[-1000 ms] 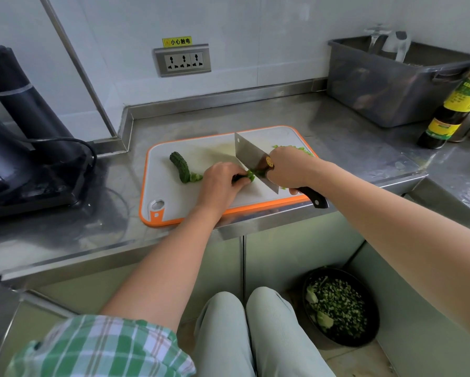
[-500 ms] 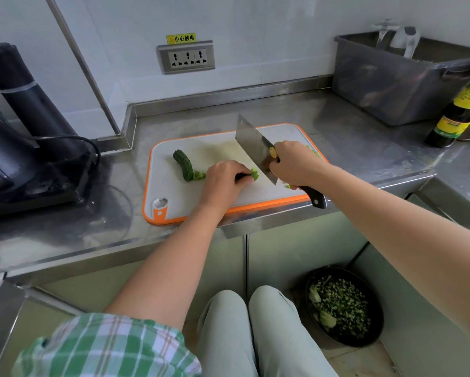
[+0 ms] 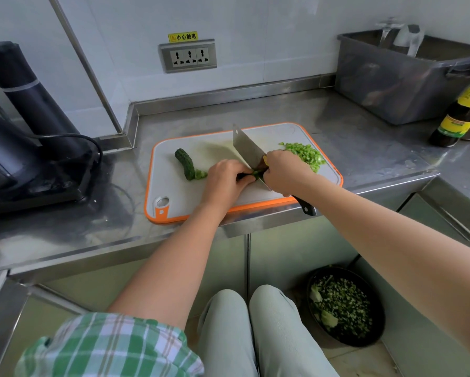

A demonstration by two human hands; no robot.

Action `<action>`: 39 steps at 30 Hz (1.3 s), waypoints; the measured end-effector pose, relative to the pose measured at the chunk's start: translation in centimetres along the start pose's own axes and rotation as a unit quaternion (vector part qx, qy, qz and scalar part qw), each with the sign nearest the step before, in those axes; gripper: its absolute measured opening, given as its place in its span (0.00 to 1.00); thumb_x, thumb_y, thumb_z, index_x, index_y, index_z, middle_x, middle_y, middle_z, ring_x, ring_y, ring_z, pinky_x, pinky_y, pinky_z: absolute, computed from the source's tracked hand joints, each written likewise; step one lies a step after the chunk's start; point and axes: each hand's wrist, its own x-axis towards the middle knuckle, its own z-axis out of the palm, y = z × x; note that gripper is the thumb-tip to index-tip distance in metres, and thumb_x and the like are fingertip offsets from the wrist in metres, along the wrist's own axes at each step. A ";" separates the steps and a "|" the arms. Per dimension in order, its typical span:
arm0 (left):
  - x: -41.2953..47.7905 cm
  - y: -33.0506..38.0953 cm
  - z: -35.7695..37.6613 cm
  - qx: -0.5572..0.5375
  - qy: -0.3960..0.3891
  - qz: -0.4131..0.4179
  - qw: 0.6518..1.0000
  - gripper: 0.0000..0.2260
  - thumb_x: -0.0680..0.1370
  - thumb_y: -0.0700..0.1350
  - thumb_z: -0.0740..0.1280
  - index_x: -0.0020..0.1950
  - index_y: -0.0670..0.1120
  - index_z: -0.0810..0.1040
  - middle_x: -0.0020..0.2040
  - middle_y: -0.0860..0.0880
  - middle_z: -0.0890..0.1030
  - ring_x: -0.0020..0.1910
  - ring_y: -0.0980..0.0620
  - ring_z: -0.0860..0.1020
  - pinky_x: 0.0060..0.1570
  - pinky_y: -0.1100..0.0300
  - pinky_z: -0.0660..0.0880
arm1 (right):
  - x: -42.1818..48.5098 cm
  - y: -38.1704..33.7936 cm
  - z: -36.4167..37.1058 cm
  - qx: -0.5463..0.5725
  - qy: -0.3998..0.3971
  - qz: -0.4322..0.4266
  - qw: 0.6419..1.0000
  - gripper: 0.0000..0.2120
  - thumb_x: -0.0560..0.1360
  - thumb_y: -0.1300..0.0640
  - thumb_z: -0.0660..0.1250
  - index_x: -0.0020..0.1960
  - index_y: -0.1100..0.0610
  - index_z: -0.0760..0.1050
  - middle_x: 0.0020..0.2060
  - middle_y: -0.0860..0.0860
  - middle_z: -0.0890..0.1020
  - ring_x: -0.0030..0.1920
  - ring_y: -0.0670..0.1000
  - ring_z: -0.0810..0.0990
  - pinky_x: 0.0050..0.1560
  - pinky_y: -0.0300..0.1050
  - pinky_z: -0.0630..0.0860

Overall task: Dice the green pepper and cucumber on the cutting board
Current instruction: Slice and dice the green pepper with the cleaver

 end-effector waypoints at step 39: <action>-0.3 -0.1 -0.1 0.001 -0.011 -0.012 1.000 0.05 0.74 0.41 0.70 0.46 0.44 0.86 0.43 0.46 0.85 0.43 0.44 0.82 0.43 0.54 0.77 | -1.5 0.8 -2.1 0.057 0.019 0.007 0.998 0.10 0.75 0.66 0.55 0.36 0.59 0.63 0.30 0.54 0.73 0.21 0.50 0.73 0.22 0.39 0.65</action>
